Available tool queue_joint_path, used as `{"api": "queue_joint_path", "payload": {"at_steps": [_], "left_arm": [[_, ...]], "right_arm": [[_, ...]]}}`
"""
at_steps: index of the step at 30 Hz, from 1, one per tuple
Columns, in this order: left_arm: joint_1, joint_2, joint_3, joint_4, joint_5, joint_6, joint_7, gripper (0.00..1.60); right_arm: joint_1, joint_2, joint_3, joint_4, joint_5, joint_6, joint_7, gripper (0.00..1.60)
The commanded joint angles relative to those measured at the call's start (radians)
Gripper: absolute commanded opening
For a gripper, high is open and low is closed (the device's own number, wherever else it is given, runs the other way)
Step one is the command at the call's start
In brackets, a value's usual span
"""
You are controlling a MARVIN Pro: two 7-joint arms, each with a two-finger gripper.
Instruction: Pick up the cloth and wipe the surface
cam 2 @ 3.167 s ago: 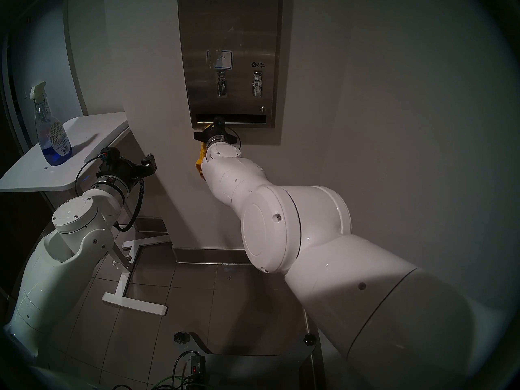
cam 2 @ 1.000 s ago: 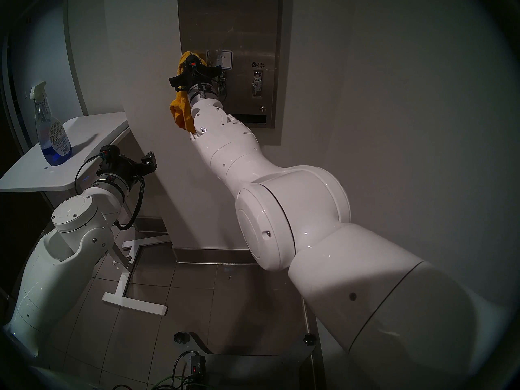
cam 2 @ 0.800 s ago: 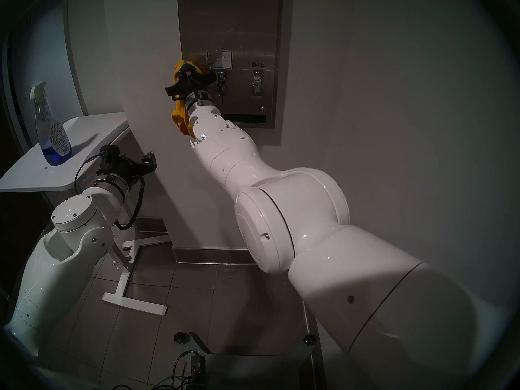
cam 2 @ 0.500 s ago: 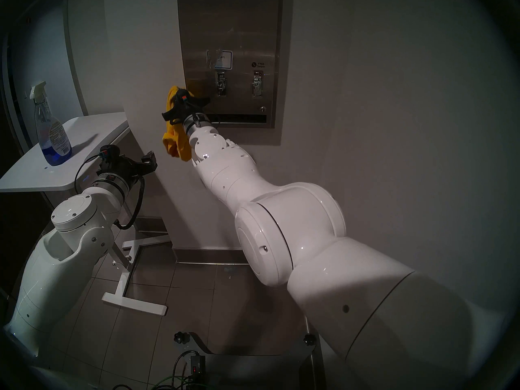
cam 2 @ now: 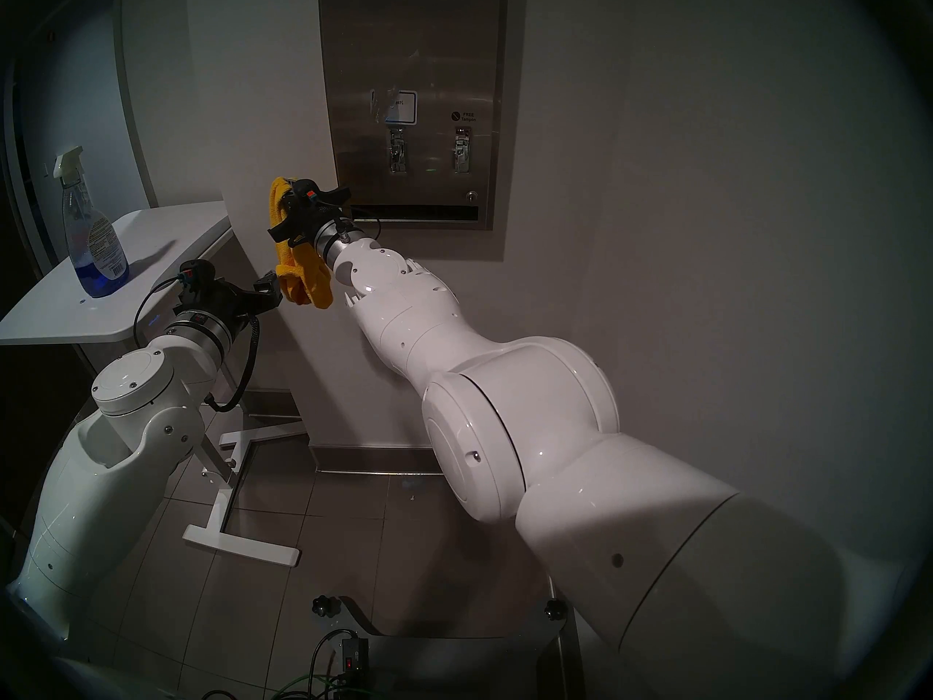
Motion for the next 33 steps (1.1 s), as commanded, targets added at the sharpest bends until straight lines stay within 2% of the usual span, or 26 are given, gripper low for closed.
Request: {"api": "queue_joint_path", "payload": {"at_steps": [1,3,4,7,9,12,14,23,26,33], "left_arm": [[-0.029,0.002,-0.02,-0.026,0.003,-0.012,-0.001,1.6],[-0.029,0.002,-0.02,-0.026,0.003,-0.012,-0.001,1.6],[-0.029,0.002,-0.019,-0.026,0.003,-0.012,-0.001,1.6],[-0.029,0.002,-0.019,-0.026,0.003,-0.011,-0.001,1.6],[-0.029,0.002,-0.019,-0.026,0.003,-0.011,-0.001,1.6],[-0.029,0.002,-0.019,-0.025,0.003,-0.011,-0.001,1.6],[-0.029,0.002,-0.019,-0.025,0.003,-0.011,-0.001,1.6],[-0.028,0.002,-0.018,-0.024,0.003,-0.011,-0.001,1.6],[-0.029,0.002,-0.019,-0.025,0.003,-0.011,-0.001,1.6],[-0.071,0.014,-0.002,-0.009,0.029,-0.016,-0.013,1.6]], "right_arm": [[0.027,0.021,0.024,-0.07,0.04,-0.025,0.11,0.0],[0.028,0.023,0.029,-0.071,0.048,-0.02,0.129,0.0],[0.028,0.034,0.033,-0.078,0.055,-0.012,0.179,0.0],[0.027,0.048,0.032,-0.09,0.061,-0.009,0.24,0.0],[0.026,0.051,0.03,-0.094,0.06,-0.008,0.254,0.0],[0.022,0.051,0.034,-0.119,0.076,-0.012,0.348,0.0],[0.023,0.048,0.032,-0.134,0.079,-0.017,0.384,0.0],[0.044,0.025,0.044,-0.197,0.109,-0.019,0.499,0.0],[0.029,0.026,0.054,-0.234,0.126,0.001,0.553,0.0],[-0.014,0.038,0.07,-0.293,0.147,0.049,0.613,0.0]]}}
